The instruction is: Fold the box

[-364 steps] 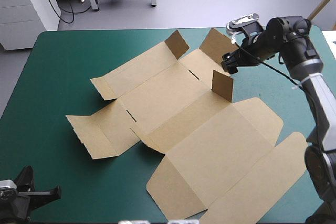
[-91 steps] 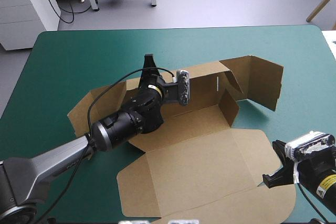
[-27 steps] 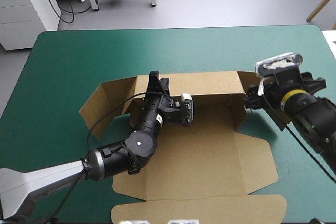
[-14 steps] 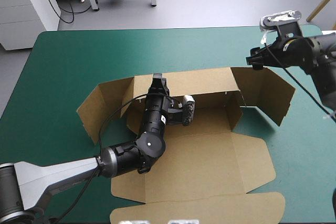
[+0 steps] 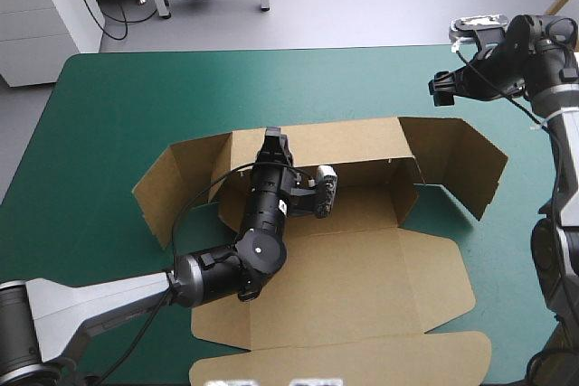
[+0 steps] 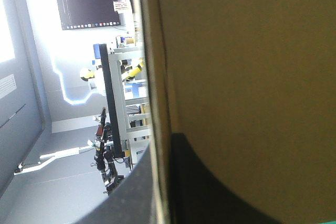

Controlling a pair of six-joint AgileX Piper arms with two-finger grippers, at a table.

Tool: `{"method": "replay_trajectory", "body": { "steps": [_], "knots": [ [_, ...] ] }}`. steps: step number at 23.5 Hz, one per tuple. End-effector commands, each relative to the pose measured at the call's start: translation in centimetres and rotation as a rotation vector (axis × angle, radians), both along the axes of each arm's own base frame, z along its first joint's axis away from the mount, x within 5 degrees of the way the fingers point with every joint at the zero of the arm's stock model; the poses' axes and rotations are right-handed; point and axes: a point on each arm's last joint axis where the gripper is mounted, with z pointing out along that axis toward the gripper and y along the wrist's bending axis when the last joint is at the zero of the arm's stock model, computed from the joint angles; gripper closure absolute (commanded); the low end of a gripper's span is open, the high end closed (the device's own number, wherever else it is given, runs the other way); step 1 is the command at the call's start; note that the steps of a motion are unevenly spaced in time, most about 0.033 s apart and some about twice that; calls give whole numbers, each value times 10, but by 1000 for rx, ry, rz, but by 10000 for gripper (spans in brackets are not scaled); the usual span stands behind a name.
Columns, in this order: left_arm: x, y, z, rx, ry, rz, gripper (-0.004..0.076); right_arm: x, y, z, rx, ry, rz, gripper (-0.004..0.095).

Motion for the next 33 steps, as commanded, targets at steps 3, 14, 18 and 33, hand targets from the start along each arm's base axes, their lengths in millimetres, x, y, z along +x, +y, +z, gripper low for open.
{"method": "replay_trajectory", "body": {
  "steps": [3, 14, 18, 33],
  "knots": [
    [-7, -3, 27, -14, -131, -23, 734, -16, -8, 34, 43, -117, -10, 71],
    [-11, -5, 27, -14, -136, -31, 734, -43, -7, 6, 54, 5, 9, 71],
    [-11, -5, 28, -14, -139, -25, 734, -60, -4, 1, 79, 33, 13, 86],
    [-11, -4, 28, -14, -143, -17, 734, -146, 17, -60, 209, -134, 174, 89]
  ]
}}
